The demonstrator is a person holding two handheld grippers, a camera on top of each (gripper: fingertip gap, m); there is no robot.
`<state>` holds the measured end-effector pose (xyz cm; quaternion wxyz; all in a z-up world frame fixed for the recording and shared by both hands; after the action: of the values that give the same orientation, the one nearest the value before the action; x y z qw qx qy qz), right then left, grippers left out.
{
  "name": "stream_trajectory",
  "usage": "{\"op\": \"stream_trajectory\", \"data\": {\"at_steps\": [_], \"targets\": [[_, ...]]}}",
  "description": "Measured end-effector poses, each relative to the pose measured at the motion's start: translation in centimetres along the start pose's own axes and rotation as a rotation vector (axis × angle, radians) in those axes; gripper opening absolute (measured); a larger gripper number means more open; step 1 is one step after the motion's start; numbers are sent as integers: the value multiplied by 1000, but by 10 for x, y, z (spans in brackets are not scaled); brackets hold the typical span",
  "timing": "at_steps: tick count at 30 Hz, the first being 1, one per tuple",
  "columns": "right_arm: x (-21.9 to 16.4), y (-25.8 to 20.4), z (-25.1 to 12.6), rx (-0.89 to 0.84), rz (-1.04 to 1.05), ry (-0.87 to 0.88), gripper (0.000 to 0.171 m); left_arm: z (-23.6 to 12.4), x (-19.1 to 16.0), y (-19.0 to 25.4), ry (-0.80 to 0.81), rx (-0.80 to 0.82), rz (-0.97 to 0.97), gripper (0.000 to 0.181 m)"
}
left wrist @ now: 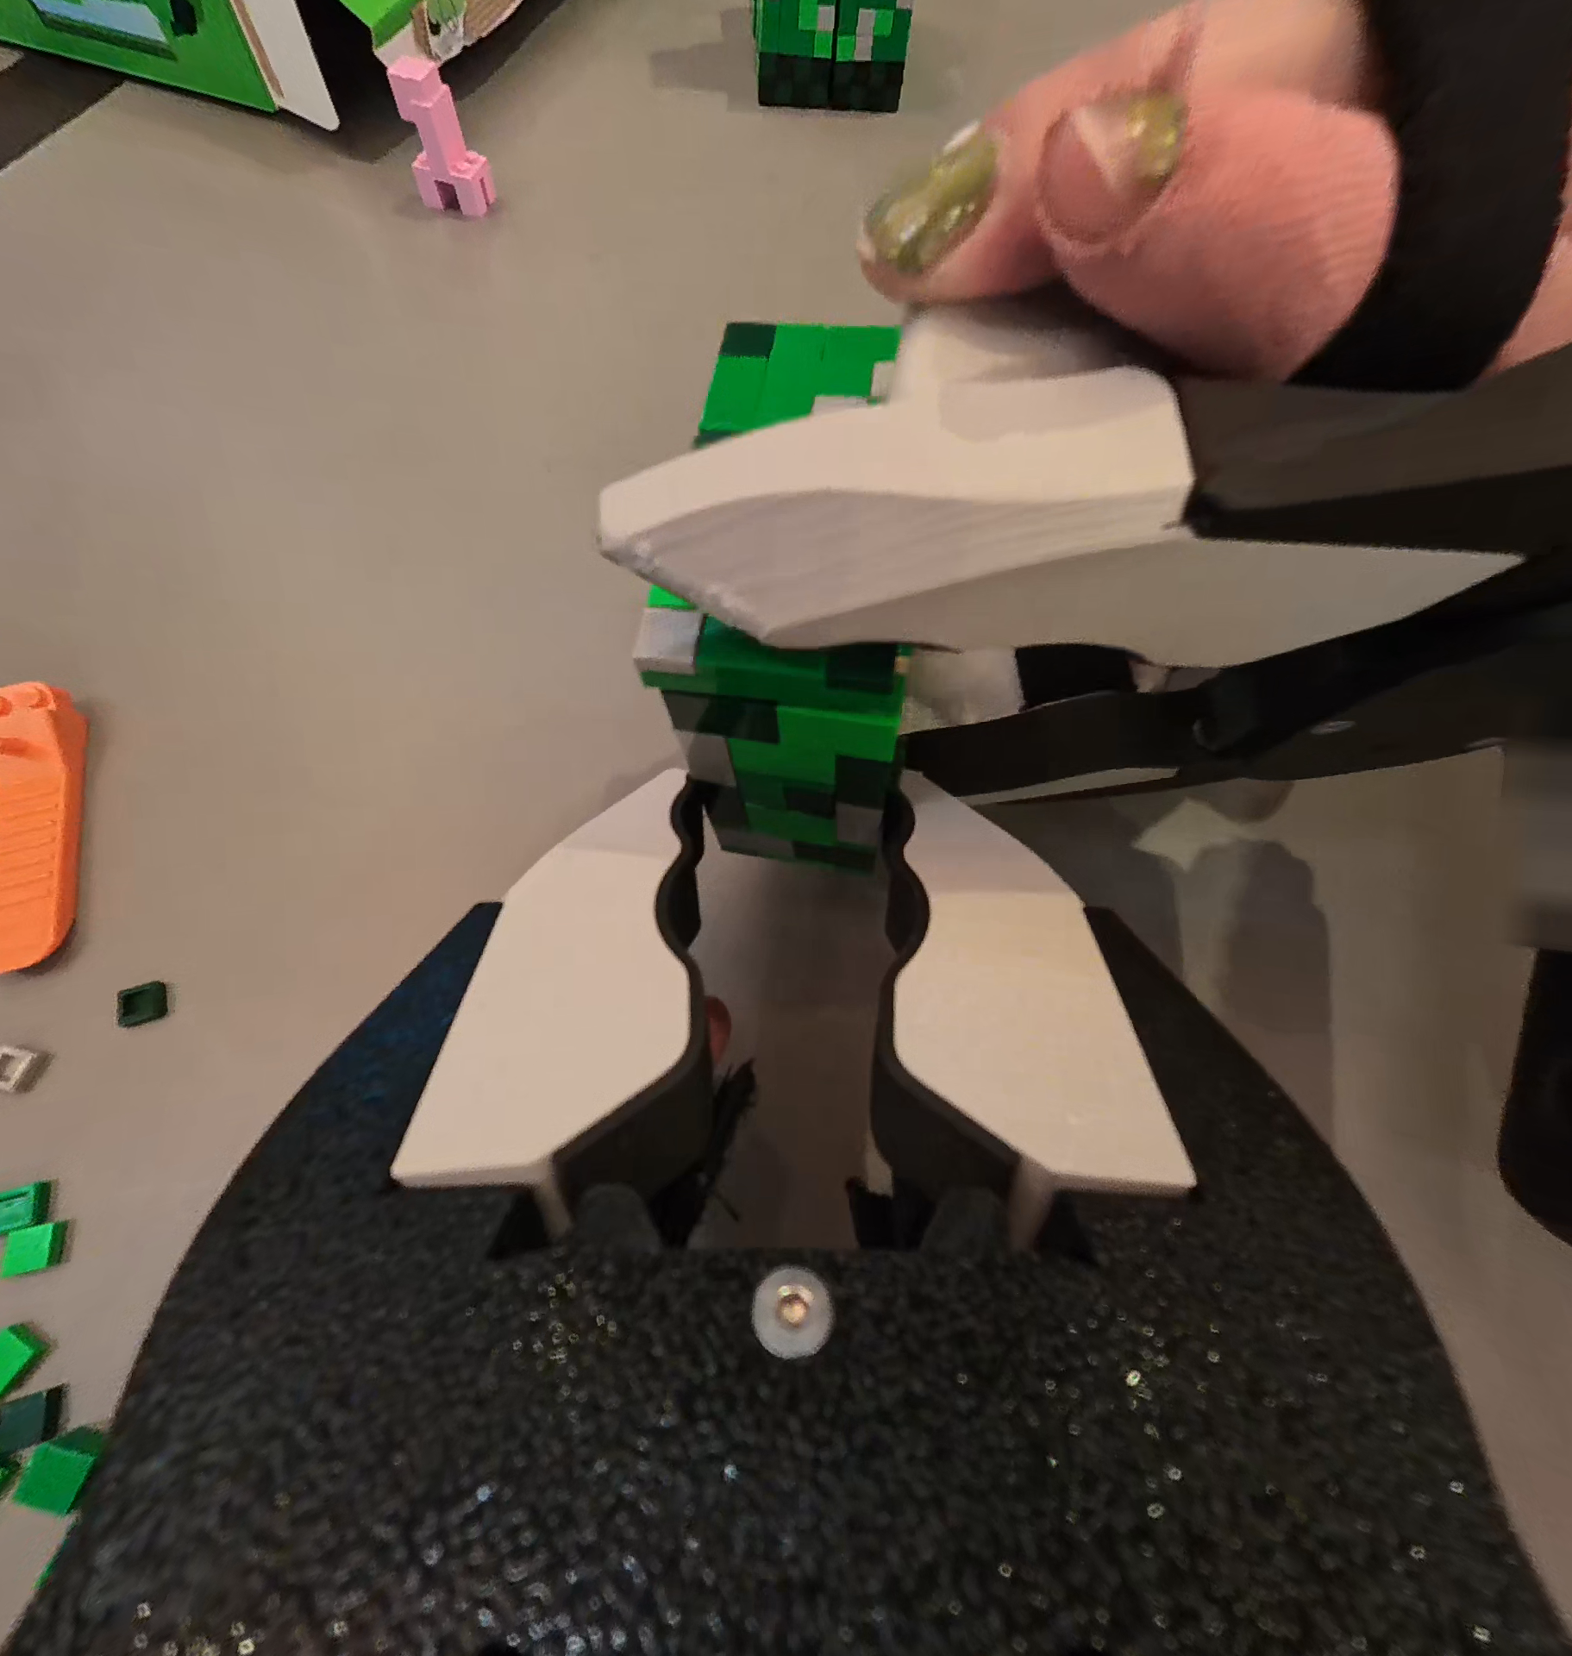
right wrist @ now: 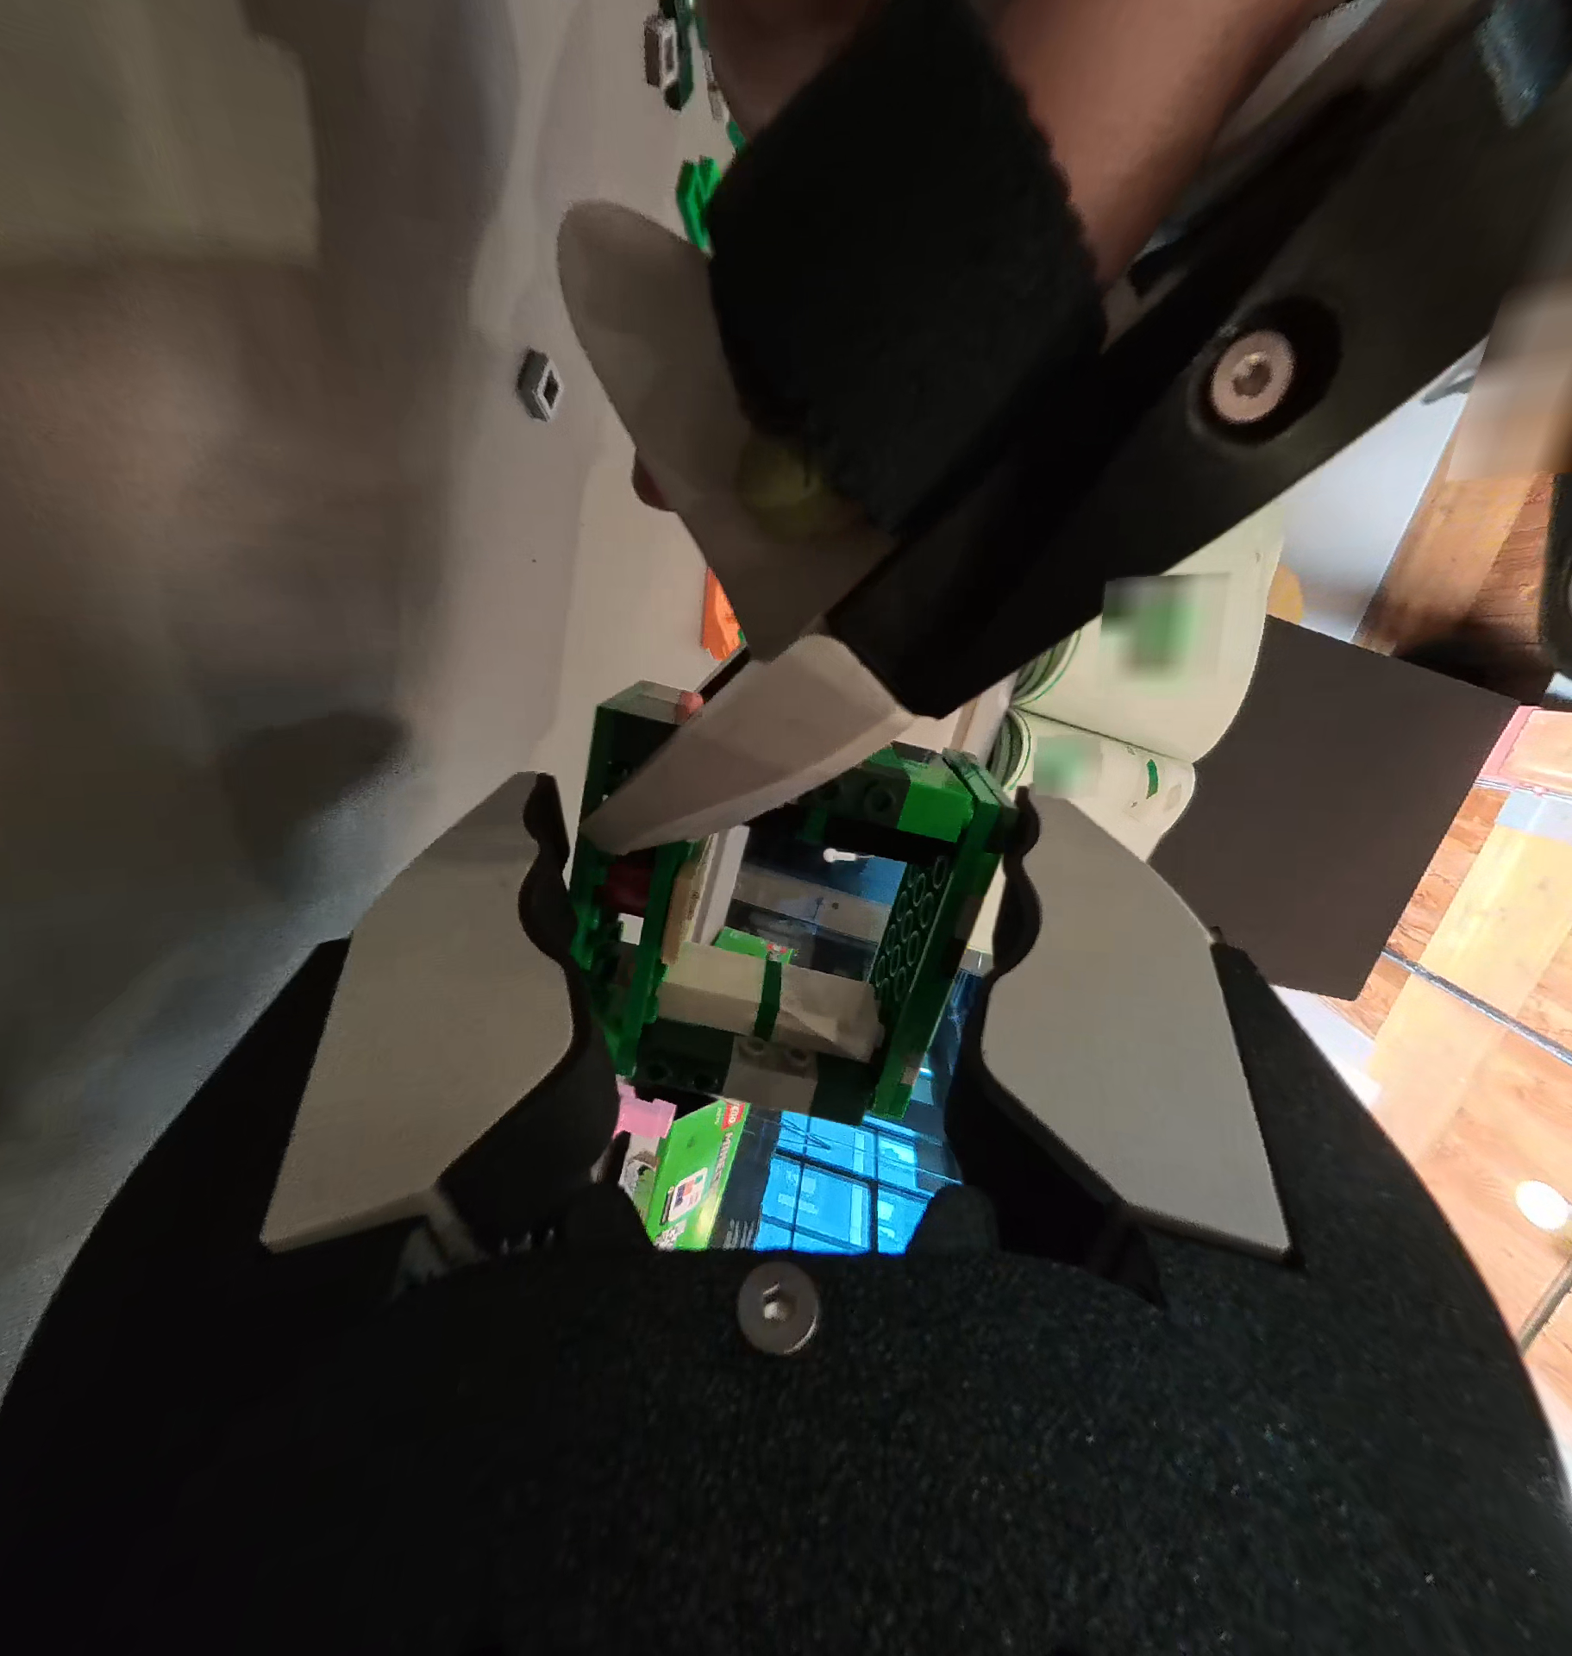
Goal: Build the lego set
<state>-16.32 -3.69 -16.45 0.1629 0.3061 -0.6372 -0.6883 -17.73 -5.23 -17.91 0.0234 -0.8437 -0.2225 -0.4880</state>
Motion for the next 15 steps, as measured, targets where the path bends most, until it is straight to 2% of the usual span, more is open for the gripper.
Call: {"op": "stream_trajectory", "data": {"at_steps": [2,15], "targets": [[0,0,-1,-4,0,5,88,-1,1,0,3,1,4,38],[1,-1,-4,-18,0,9,85,2,0,2,-6,17,15,38]]}}
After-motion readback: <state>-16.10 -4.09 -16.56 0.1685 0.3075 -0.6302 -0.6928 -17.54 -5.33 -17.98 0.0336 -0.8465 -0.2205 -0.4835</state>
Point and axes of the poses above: each gripper's, where its closed fingertips meet, z out along the fingers, x out of its top, y = z × x across the jaws, the point moved 2 cm from there along -z, back along the fingers, and after that the axes turned 12 degrees about -x, right-handed, at the moved point
